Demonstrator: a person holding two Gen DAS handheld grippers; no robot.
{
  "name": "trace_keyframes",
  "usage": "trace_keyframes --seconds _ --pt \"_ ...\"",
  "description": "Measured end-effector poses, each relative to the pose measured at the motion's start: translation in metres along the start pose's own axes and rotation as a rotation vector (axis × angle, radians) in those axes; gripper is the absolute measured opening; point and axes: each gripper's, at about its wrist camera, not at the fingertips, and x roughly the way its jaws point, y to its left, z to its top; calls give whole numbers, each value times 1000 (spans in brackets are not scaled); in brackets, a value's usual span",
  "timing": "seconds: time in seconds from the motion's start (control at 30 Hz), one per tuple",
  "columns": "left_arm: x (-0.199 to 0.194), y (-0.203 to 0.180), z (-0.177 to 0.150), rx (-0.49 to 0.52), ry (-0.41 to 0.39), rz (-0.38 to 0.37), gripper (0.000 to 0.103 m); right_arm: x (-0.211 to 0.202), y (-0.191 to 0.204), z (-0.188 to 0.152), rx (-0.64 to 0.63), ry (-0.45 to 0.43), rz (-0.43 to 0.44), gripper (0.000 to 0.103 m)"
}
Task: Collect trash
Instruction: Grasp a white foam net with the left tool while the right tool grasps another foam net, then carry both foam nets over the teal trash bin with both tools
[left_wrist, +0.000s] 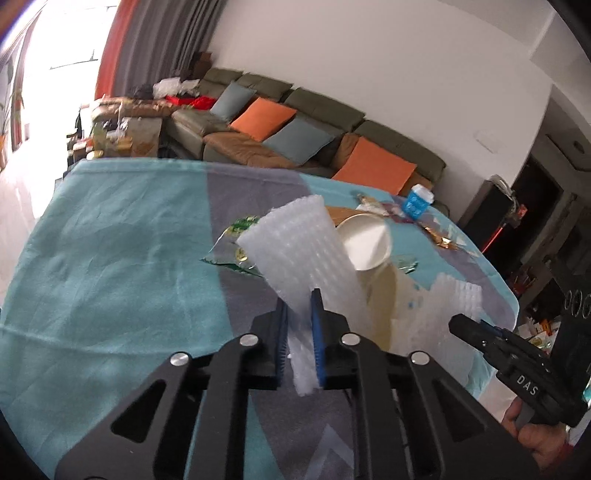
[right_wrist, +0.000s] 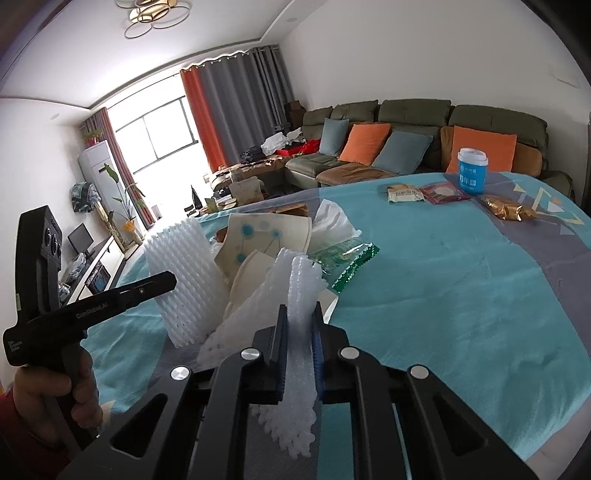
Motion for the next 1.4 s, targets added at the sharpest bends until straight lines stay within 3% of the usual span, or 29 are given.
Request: trace_keyframes --seconds 0.27,0.43,0.57,0.7,1.03,1.2,1.4 --pt "-45 -15 4 34 -104 -17 11 -24 6 8 -7 -50 18 10" --pt "-91 -16 3 64 -203 72 11 -29 26 20 -55 -69 73 10" --pt "-127 2 -1 50 -268 183 11 -23 59 35 -126 -78 171 10" --pt "-161 34 -10 2 -301 303 11 -3 103 52 -209 -61 293 10" --pt "-237 118 -33 -153 -346 591 11 67 240 70 -397 98 584 10" --pt "-263 150 -41 -204 -345 691 11 94 321 61 -487 191 652 10" --pt "-270 196 -51 -292 -293 750 11 136 395 34 -593 306 614 10"
